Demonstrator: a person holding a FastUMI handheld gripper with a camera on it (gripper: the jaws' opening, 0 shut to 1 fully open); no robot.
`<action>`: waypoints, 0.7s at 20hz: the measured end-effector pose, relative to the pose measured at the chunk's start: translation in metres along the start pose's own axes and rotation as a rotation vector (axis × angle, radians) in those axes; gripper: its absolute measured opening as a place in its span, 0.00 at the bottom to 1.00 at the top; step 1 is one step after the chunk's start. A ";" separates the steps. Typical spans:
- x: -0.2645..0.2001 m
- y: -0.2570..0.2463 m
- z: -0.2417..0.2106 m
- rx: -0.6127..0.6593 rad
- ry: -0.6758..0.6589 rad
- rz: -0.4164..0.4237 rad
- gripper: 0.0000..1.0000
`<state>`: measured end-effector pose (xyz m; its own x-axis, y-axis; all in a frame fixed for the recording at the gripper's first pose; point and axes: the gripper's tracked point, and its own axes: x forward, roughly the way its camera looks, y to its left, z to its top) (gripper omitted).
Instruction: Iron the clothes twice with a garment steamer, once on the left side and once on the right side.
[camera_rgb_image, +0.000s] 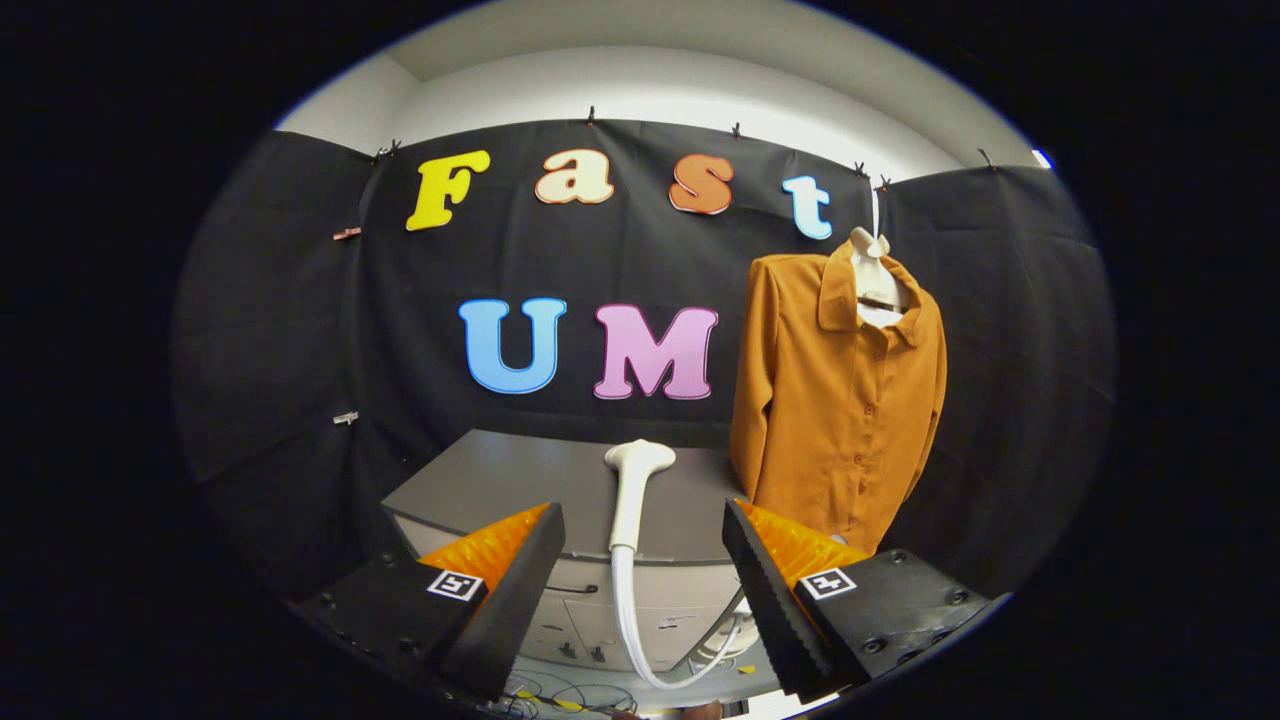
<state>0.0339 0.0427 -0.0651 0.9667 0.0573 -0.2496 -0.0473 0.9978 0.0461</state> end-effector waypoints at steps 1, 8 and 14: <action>0.008 0.002 -0.007 0.011 0.033 0.004 0.99; 0.089 0.002 -0.046 0.032 0.247 0.000 0.99; 0.158 0.010 -0.096 0.013 0.455 0.005 1.00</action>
<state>0.1620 0.0650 -0.1972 0.7576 0.0733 -0.6486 -0.0456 0.9972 0.0595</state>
